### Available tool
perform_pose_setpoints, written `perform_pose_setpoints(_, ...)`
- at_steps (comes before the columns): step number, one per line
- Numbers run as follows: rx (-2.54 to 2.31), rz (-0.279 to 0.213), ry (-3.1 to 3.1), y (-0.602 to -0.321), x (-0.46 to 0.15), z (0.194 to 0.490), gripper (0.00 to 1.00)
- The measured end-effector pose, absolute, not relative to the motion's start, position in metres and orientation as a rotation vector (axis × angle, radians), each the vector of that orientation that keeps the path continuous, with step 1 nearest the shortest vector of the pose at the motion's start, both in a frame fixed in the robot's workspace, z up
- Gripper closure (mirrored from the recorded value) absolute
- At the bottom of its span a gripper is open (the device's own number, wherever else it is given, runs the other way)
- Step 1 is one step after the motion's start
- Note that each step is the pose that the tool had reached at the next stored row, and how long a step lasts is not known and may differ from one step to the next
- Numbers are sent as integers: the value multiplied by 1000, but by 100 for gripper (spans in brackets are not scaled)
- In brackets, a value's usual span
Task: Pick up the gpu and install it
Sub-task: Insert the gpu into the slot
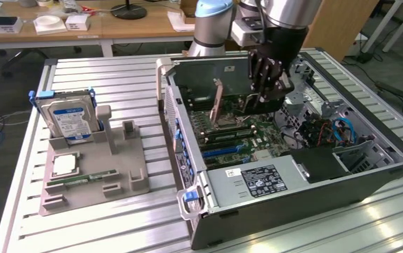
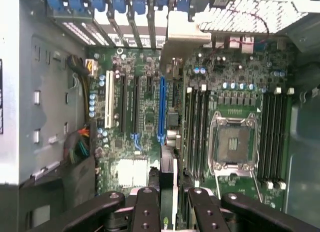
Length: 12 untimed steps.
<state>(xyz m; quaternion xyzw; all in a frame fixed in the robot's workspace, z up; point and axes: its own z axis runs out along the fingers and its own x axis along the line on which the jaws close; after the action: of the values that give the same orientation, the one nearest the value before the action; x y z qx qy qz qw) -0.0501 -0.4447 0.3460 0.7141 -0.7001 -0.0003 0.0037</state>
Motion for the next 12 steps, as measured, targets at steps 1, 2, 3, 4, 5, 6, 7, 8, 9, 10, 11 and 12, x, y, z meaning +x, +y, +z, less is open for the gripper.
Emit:
perform_pose_setpoints(1, 2238, -1, -2194, -445, -54, 345, 73)
perform_pose_setpoints(2, 2238, -1, -2194, -445, -58, 344, 73)
perform_pose_setpoints(3, 2238, -1, -2194, -445, -61, 343, 73)
perform_pose_setpoints(4, 2238, -1, -2194, -445, -64, 342, 73)
perform_pose_setpoints(5, 2238, -1, -2194, -445, -66, 341, 73)
perform_pose_setpoints(6, 2238, -1, -2194, -445, -67, 340, 73)
perform_pose_setpoints(7, 2238, -1, -2194, -445, -68, 339, 73)
perform_pose_setpoints(8, 2238, -1, -2194, -446, -68, 338, 73)
perform_pose_setpoints(9, 2238, -1, -2193, -447, -68, 337, 73)
perform_pose_setpoints(10, 2239, -1, -2193, -448, -68, 336, 73)
perform_pose_setpoints(11, 2239, -1, -2193, -448, -69, 335, 73)
perform_pose_setpoints(12, 2240, -1, -2192, -449, -70, 334, 73)
